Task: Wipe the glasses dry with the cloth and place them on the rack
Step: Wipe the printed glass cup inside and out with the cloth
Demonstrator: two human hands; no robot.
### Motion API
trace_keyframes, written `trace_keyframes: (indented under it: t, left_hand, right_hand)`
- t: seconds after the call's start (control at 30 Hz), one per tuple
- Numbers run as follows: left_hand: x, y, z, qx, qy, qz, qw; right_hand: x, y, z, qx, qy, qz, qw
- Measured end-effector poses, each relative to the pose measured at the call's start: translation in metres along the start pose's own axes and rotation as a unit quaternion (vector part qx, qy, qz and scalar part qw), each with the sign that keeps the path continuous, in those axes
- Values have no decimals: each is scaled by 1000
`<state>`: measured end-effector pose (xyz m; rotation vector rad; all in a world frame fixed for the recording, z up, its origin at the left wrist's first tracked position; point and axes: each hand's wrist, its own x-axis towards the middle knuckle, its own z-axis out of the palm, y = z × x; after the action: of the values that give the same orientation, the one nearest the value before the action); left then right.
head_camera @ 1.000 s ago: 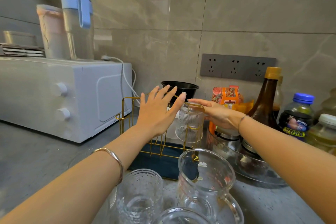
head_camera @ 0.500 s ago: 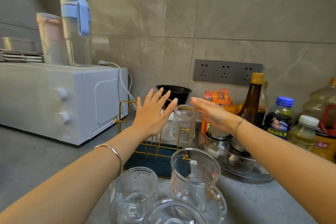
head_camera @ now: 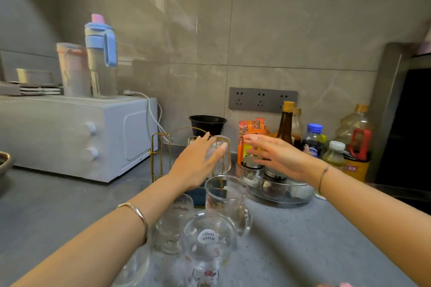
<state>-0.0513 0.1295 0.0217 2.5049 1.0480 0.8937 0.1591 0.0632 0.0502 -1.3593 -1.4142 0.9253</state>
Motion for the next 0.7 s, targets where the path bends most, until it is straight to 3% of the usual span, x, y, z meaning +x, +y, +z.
trace_keyframes:
  t: [0.2,0.47,0.7]
  left_hand:
    - [-61,15,-6,-64,-40,15,997]
    - [-151,25,3,-38,-53,-22,998]
    - [-169,14,24,40,-38,-56,997]
  right_hand:
    - [-67,2,16,-12,-21,13,1000]
    - [-123,17,60,-2,-42,6,999]
    - [-148,29,82,-4,-29,15,999]
